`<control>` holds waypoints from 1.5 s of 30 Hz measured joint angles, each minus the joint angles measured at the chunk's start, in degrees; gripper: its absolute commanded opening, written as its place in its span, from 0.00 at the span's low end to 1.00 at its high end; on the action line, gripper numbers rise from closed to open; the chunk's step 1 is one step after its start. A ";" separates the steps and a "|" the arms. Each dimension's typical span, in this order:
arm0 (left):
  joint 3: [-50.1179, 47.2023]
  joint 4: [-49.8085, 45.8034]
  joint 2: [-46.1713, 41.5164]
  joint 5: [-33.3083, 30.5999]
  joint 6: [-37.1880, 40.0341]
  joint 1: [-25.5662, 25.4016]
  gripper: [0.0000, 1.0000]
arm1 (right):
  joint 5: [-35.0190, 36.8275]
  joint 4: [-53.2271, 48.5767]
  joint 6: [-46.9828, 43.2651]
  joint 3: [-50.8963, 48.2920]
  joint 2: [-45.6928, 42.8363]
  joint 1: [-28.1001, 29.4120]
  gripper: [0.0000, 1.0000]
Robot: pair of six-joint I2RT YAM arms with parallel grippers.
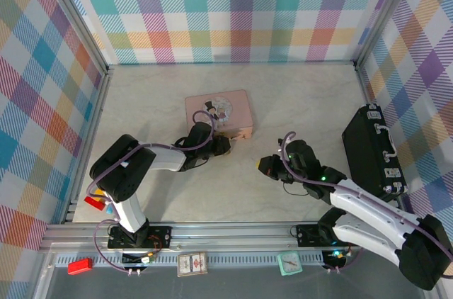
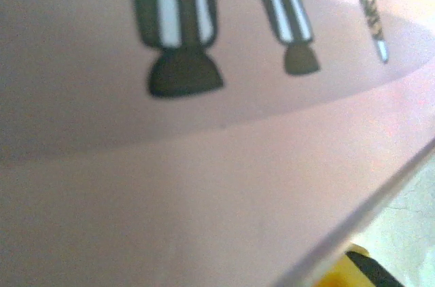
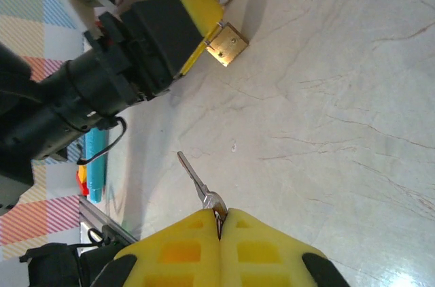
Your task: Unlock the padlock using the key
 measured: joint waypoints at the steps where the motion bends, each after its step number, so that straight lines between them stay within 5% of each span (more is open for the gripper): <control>1: -0.11 0.11 -0.22 0.24 -0.26 0.15 0.21 | 0.31 0.68 0.59 0.00 0.81 0.22 0.00; 25: -1.60 3.43 -0.94 7.26 -4.52 2.36 0.09 | -0.13 16.50 8.81 0.59 20.72 2.49 0.00; 45: -2.34 13.68 2.58 14.51 -5.88 4.92 0.08 | -11.98 37.16 14.03 0.35 36.24 -3.63 0.00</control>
